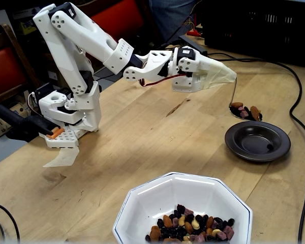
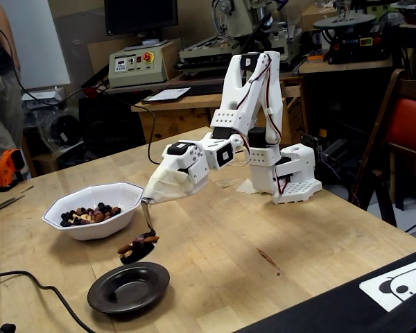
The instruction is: Use spoon to transfer food from the white bowl to brown plate
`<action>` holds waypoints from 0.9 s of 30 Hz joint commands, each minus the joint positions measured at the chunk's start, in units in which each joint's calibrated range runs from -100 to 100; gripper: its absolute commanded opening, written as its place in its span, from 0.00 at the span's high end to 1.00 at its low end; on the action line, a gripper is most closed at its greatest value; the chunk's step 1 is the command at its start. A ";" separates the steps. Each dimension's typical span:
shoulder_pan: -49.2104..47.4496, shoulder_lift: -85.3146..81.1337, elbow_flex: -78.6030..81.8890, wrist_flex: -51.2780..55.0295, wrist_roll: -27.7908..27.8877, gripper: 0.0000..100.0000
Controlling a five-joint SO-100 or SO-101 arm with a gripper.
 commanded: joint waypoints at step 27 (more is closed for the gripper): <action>-0.34 -2.83 -0.09 -0.86 5.67 0.97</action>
